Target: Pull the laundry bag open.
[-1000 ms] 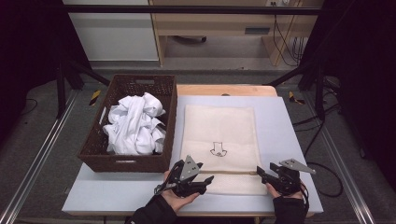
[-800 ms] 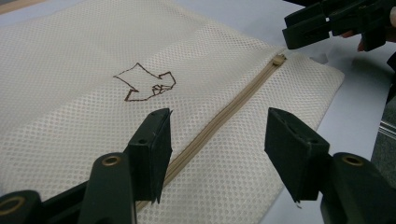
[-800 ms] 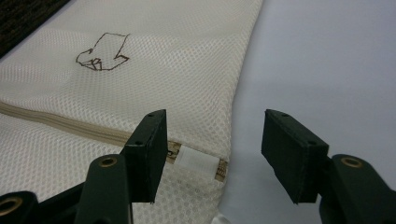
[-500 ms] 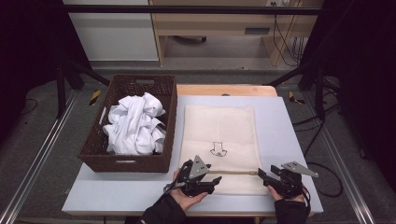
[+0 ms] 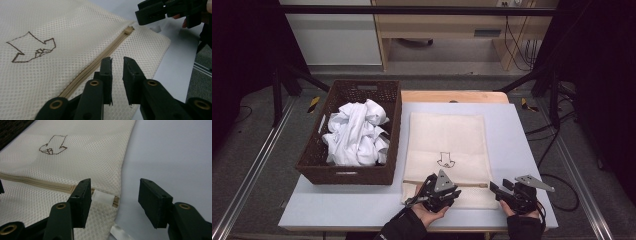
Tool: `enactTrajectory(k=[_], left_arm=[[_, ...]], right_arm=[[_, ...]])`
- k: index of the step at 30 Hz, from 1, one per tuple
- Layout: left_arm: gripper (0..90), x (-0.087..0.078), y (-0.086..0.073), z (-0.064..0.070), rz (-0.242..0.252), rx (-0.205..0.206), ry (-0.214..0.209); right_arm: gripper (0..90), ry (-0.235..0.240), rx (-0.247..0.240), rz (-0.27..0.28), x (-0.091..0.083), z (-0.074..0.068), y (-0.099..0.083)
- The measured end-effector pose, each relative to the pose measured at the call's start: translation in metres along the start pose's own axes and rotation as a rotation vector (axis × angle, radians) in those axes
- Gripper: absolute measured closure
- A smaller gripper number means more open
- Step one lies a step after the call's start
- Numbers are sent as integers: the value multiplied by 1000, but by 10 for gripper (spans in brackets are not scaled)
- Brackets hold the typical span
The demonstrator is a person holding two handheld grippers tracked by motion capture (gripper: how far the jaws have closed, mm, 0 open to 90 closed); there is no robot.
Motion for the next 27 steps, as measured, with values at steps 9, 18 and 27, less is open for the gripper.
enactTrajectory(k=[9, 18, 27], left_arm=[[893, 17, -7, 10, -41, 8, -23], [893, 32, -5, 16, -51, 12, -30], [893, 39, -8, 19, -59, 19, -27]], right_arm=[[497, 1, 5, -29, 2, -1, -7], [603, 26, 46, -65, 6, -1, -11], [740, 26, 76, -94, 7, -2, -11]])
Point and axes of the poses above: each handheld gripper's, and its own axes: x roughly forward along the jaws, y roughly out of its top, z roughly to its right, the point moved 9 cm from there along x, roughly forward along the jaws, and after that the axes turned 1 degree about -z, right-handed, at the moved point
